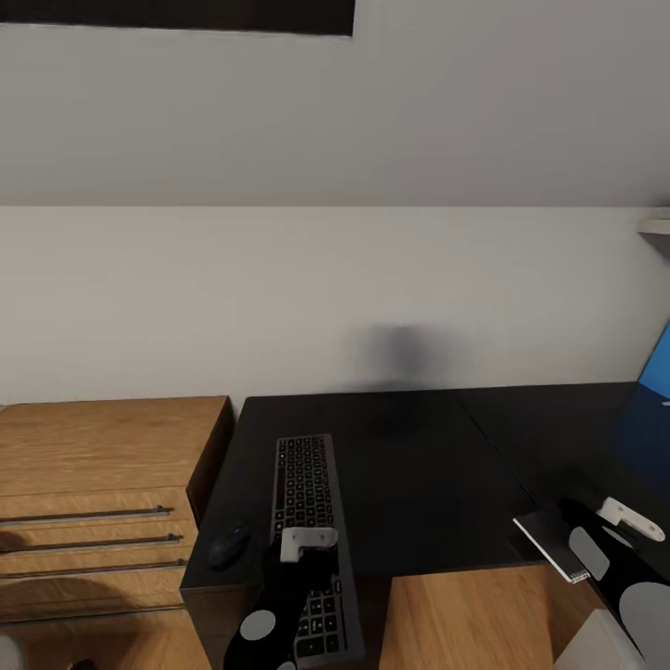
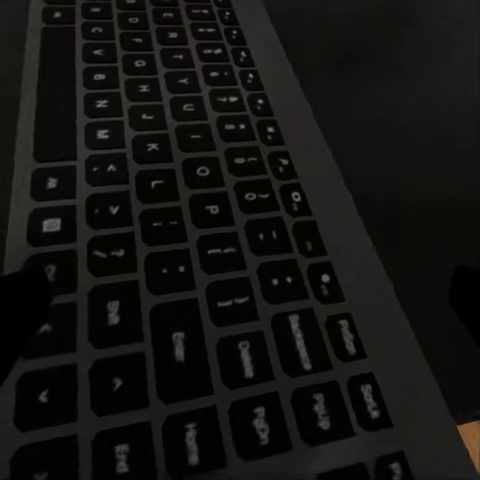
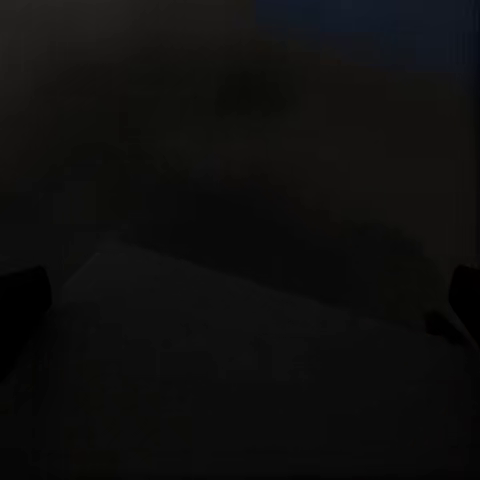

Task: In the bedroom, organize the workspace by keeping the computer under the desk, ensuring the monitor is on the desk, placing the keyboard on the desk next to the monitor, placing the mouse on the desk next to the keyboard, moving the folder from the swivel chair onto the desk next to the mouse, stacking the notebook on top of the folder with the pen on top of the notebook, and positioning the swivel chair next to the desk.

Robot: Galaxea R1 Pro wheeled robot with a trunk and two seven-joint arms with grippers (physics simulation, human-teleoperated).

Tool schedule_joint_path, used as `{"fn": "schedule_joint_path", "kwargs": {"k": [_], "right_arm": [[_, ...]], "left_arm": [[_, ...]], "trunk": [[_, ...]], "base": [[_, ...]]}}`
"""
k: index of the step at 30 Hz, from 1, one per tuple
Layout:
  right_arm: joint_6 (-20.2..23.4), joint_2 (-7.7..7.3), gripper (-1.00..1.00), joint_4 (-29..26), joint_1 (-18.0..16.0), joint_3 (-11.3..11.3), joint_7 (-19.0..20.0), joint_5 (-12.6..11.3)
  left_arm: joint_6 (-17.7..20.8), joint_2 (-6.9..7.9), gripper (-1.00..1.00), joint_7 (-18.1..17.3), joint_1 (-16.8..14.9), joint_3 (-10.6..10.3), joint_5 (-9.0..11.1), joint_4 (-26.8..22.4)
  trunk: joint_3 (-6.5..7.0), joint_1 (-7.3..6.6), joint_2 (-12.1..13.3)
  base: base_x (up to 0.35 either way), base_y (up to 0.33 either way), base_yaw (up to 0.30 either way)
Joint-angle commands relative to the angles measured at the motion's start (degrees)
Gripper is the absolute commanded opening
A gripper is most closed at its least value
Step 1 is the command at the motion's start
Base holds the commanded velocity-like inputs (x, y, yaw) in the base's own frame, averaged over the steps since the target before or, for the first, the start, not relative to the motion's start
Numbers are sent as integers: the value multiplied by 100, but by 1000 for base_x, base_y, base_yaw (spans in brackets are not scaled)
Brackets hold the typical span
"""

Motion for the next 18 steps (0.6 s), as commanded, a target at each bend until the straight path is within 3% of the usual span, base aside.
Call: {"fn": "schedule_joint_path", "kwargs": {"k": [1, 8, 18], "right_arm": [[-38, 1, 100, 46, 1, -33, -8, -121], [-39, 1, 100, 45, 1, -33, -8, -119], [-39, 1, 100, 40, 1, -33, -8, -112]], "left_arm": [[15, 1, 100, 47, -6, -9, 41, -8], [15, 5, 100, 47, -6, -9, 41, -8], [18, 2, 100, 47, -6, -9, 41, -8]], "trunk": [[-7, 0, -3], [-7, 0, -3], [-7, 0, -3]], "base": [[-8, 6, 0], [-9, 5, 0], [-113, 35, 0]]}}
